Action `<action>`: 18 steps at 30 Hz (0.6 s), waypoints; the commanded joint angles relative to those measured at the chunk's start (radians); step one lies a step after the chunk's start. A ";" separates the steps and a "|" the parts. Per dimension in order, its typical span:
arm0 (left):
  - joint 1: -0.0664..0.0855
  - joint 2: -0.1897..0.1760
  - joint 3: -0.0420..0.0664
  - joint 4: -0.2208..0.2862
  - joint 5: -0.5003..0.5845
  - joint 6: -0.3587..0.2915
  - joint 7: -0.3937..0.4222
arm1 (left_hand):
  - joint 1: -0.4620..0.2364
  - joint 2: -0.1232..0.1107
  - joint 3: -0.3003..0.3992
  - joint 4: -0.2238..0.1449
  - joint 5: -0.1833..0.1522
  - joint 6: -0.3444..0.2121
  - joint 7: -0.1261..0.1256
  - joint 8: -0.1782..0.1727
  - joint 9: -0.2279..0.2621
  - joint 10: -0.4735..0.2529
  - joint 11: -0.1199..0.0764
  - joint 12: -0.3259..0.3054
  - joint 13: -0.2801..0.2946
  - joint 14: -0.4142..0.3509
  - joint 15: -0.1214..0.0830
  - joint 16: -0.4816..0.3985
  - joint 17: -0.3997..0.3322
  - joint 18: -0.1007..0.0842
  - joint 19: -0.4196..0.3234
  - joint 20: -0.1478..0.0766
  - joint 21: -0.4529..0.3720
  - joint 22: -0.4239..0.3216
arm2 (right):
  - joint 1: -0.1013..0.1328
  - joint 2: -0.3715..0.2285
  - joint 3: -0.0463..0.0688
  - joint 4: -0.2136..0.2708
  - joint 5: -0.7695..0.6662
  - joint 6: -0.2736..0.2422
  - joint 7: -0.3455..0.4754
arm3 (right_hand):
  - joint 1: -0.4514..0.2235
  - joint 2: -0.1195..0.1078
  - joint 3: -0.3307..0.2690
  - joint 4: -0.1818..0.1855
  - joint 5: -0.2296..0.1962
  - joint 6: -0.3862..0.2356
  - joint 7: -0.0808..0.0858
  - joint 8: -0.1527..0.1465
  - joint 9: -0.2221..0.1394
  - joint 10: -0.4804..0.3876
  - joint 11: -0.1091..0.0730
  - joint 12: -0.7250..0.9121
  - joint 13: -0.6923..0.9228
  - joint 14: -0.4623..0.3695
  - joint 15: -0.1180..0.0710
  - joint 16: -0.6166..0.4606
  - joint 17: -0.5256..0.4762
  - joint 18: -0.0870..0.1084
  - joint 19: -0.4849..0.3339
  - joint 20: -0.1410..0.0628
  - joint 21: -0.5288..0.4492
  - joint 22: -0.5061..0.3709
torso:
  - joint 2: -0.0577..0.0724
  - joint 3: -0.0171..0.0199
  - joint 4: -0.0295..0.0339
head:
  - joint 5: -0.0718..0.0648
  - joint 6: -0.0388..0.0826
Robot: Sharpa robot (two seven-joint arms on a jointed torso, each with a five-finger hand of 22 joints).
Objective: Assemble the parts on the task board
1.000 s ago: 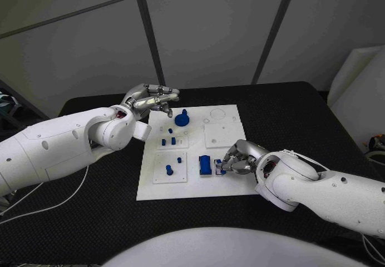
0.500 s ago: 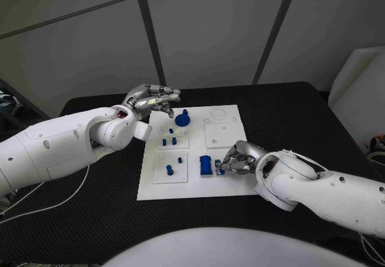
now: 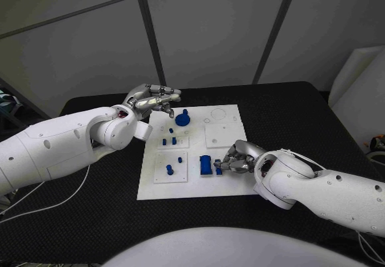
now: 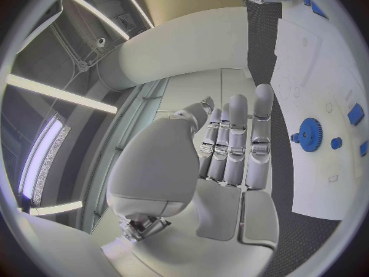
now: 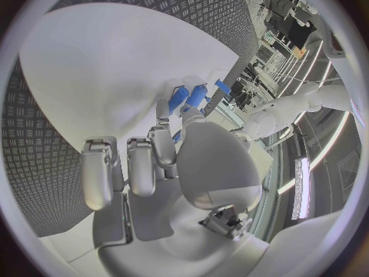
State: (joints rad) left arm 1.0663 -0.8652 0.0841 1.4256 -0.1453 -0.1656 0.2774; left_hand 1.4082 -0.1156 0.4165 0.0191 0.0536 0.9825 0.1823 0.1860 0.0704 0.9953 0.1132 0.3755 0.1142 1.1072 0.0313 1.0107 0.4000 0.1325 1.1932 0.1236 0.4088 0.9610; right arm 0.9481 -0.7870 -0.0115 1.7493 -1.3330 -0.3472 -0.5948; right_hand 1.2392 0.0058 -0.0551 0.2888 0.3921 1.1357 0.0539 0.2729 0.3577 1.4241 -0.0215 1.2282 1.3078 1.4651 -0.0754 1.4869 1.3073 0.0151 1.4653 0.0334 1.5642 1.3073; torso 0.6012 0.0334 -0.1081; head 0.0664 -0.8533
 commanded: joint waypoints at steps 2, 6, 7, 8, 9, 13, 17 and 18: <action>0.002 0.001 0.001 0.002 0.002 0.012 0.000 | -0.005 0.004 -0.003 0.000 0.003 -0.007 -0.001 0.004 -0.001 -0.004 0.000 0.005 0.001 -0.008 0.000 0.002 -0.001 0.049 -0.004 0.000 -0.005 -0.001 | 0.001 0.000 0.000 0.005 -0.007 0.000 0.007 | -0.011 0.001 -0.011 0.000 -0.011 -0.009 -0.002 0.004 0.003 0.005 0.001 0.000 0.028 0.081 -0.008 0.003 0.143 -0.015 0.106 -0.006 0.007 0.264 | -0.001 0.0000 -0.0002 | 0.001 -0.001; 0.002 0.000 0.001 0.002 0.002 0.012 -0.001 | -0.005 0.004 -0.003 0.000 0.003 -0.007 -0.001 0.004 -0.001 -0.004 0.000 0.005 0.001 -0.008 0.000 0.002 -0.001 0.049 -0.004 0.000 -0.005 -0.001 | 0.001 -0.012 0.000 0.015 -0.023 -0.014 0.020 | -0.012 0.000 -0.015 -0.001 -0.017 -0.009 -0.002 0.005 0.005 0.005 0.001 0.000 0.028 0.081 -0.008 0.003 0.143 -0.015 0.106 -0.006 0.007 0.264 | -0.001 0.0008 -0.0006 | 0.002 -0.001; 0.002 0.000 0.001 0.002 0.002 0.012 -0.001 | -0.005 0.004 -0.003 0.000 0.003 -0.007 -0.001 0.004 -0.001 -0.004 0.000 0.005 0.001 -0.008 0.000 0.002 -0.001 0.049 -0.004 0.000 -0.005 -0.001 | 0.001 -0.016 0.000 0.018 -0.025 -0.018 0.026 | -0.011 -0.001 -0.017 -0.002 -0.020 -0.010 -0.002 0.005 0.006 0.004 0.001 -0.002 0.027 0.081 -0.008 0.002 0.142 -0.015 0.106 -0.006 0.007 0.264 | 0.000 0.0010 -0.0009 | 0.002 -0.001; 0.002 0.000 0.001 0.002 0.002 0.012 -0.001 | -0.005 0.004 -0.003 0.000 0.003 -0.007 -0.001 0.004 -0.001 -0.004 0.000 0.005 0.001 -0.008 0.000 0.002 -0.001 0.049 -0.004 0.000 -0.005 -0.001 | 0.001 -0.021 0.000 0.023 -0.027 -0.021 0.036 | -0.011 -0.001 -0.017 -0.002 -0.020 -0.010 -0.002 0.005 0.006 0.004 0.001 -0.002 0.027 0.081 -0.008 0.002 0.142 -0.015 0.106 -0.006 0.007 0.264 | 0.000 0.0012 -0.0011 | 0.003 0.000; 0.002 -0.001 0.001 0.002 0.002 0.012 -0.001 | -0.005 0.004 -0.003 0.000 0.003 -0.007 -0.001 0.004 -0.001 -0.004 0.000 0.005 0.001 -0.008 0.000 0.002 -0.001 0.049 -0.004 0.000 -0.005 -0.001 | 0.001 -0.027 0.000 0.028 -0.029 -0.023 0.048 | -0.008 -0.003 -0.020 -0.004 -0.023 -0.012 -0.002 0.005 0.007 0.002 0.001 -0.006 0.025 0.081 -0.008 0.002 0.142 -0.015 0.106 -0.006 0.007 0.264 | -0.001 0.0010 -0.0011 | 0.003 0.000; 0.002 -0.001 0.001 0.002 0.002 0.012 0.000 | -0.005 0.004 -0.003 0.000 0.003 -0.007 -0.001 0.004 -0.001 -0.004 0.000 0.005 0.001 -0.008 0.000 0.002 -0.001 0.049 -0.004 0.000 -0.005 -0.001 | 0.001 -0.054 0.000 0.050 -0.033 0.002 0.092 | 0.012 -0.010 -0.031 -0.012 -0.047 -0.018 -0.001 0.006 0.014 -0.002 0.002 -0.012 0.023 0.081 -0.007 0.002 0.143 -0.015 0.106 -0.006 0.007 0.264 | -0.001 0.0011 -0.0020 | 0.002 0.001; 0.002 -0.002 0.000 0.001 0.002 0.012 0.000 | -0.005 0.004 -0.003 0.000 0.003 -0.007 -0.001 0.004 -0.001 -0.004 0.000 0.005 0.001 -0.008 0.000 0.002 -0.001 0.049 -0.004 0.000 -0.005 -0.001 | 0.001 -0.079 -0.001 0.068 -0.037 0.058 0.114 | 0.027 -0.014 -0.047 -0.015 -0.107 -0.020 0.000 0.009 0.021 0.000 0.003 -0.009 0.026 0.082 -0.006 0.004 0.145 -0.015 0.106 -0.005 0.007 0.264 | -0.001 0.0003 -0.0024 | 0.000 0.002; 0.002 -0.002 0.000 0.001 0.002 0.012 0.000 | -0.005 0.004 -0.003 0.000 0.003 -0.007 -0.001 0.004 -0.001 -0.004 0.000 0.005 0.001 -0.008 0.000 0.002 -0.001 0.049 -0.004 0.000 -0.005 -0.001 | 0.001 -0.081 -0.001 0.070 -0.038 0.064 0.116 | 0.030 -0.014 -0.050 -0.016 -0.116 -0.020 0.000 0.010 0.023 0.000 0.003 -0.009 0.027 0.082 -0.006 0.004 0.146 -0.015 0.106 -0.005 0.007 0.264 | -0.001 0.0002 -0.0032 | -0.001 0.003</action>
State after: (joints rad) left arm 1.0663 -0.8671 0.0840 1.4254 -0.1453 -0.1644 0.2754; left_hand 1.4082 -0.1156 0.4165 0.0191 0.0536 0.9825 0.1822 0.1859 0.0704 0.9953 0.1132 0.3755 0.1141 1.1072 0.0313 1.0107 0.4001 0.1324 1.1932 0.1236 0.4087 0.9611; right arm 0.9479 -0.8668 -0.0124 1.8127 -1.3558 -0.3315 -0.5282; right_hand 1.2562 -0.0105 -0.1010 0.2732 0.2847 1.1225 0.0552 0.2784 0.3791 1.4240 -0.0215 1.2194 1.3080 1.4650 -0.0754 1.4869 1.3073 0.0151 1.4653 0.0335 1.5642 1.3073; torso 0.6002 0.0342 -0.1103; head 0.0680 -0.8512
